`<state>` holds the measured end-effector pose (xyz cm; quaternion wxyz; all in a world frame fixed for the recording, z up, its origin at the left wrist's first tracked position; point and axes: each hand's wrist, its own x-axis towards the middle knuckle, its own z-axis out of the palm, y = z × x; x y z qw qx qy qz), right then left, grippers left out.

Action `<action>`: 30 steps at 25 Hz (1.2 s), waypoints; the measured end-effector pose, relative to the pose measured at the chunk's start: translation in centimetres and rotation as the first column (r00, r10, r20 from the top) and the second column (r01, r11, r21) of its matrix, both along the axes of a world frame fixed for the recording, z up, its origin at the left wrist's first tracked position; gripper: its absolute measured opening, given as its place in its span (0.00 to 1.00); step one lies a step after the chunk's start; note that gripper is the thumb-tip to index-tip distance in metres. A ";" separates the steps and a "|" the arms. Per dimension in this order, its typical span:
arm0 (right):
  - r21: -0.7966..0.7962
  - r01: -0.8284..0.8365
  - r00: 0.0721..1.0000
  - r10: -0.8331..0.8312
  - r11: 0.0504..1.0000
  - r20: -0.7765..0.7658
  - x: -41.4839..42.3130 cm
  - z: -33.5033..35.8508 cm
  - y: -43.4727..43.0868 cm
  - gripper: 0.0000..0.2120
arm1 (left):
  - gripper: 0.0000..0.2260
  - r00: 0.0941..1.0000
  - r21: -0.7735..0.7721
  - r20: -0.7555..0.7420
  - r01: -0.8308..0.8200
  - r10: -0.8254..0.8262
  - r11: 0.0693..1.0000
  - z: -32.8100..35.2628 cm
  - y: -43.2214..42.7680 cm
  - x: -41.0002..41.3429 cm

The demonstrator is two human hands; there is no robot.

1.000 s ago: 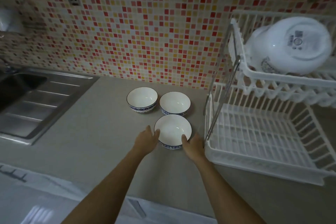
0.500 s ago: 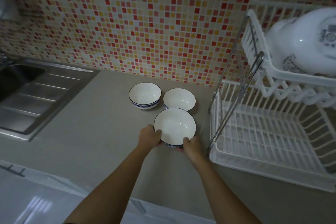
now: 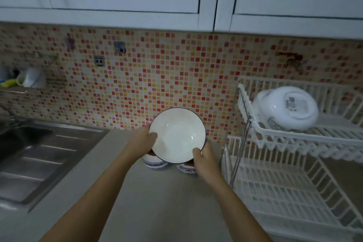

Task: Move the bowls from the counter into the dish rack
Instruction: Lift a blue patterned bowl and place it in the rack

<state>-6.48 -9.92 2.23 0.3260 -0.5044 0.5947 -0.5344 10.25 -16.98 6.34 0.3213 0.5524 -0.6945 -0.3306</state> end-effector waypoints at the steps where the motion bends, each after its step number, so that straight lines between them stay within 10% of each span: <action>1: -0.048 0.003 0.999 -0.004 0.999 -0.032 -0.5 2.3 0.5 0.21 | 0.15 0.998 -0.039 -0.054 0.008 -0.010 0.999 1.8 0.4 -0.2; 7: -0.273 0.033 0.972 -0.094 0.961 -0.214 -5.9 14.0 4.4 0.12 | 0.04 0.951 -0.260 -0.282 0.054 -0.129 0.964 11.4 3.6 -4.7; 15: -0.192 0.076 0.995 -0.088 0.978 -0.052 -19.5 19.2 10.5 0.16 | 0.09 0.886 -0.345 -0.383 0.126 -0.262 0.930 14.6 8.5 -19.2; 23: -0.093 0.142 0.977 -0.155 0.985 -0.149 -36.6 20.3 15.1 0.18 | 0.12 0.836 -0.300 -0.334 0.343 -0.435 0.890 14.9 12.2 -35.7; 27: -0.174 0.130 0.934 -0.180 0.976 -0.310 -42.0 18.9 14.8 0.20 | 0.24 0.818 -0.162 -0.070 0.555 -0.570 0.816 15.4 11.3 -38.6; 30: -0.393 0.117 0.782 -0.328 0.912 -0.529 -45.4 17.1 13.6 0.22 | 0.33 0.662 -0.040 -0.274 0.717 -0.698 0.696 16.0 9.9 -39.8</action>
